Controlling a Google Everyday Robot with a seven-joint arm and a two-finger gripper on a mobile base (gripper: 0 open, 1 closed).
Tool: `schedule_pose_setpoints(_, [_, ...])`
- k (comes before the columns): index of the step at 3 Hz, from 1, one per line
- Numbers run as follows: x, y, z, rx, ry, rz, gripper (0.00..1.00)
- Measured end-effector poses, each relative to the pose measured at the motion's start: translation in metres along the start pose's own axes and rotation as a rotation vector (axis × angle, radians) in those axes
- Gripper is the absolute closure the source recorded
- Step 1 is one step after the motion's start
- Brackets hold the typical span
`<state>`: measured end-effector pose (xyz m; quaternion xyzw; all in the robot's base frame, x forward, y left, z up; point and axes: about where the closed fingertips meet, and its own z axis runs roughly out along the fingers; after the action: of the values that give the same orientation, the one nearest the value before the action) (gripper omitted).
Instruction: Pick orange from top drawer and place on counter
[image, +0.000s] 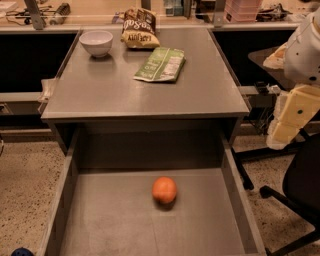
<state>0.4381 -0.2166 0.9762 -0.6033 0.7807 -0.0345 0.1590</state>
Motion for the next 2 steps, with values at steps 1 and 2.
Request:
schedule_pose_setpoints(1, [0.0,0.0,0.0,0.0,0.0,0.0,0.0])
schedule_pose_setpoints(2, [-0.004,-0.0014,0.0035,-0.005,-0.006,-0.004,0.0])
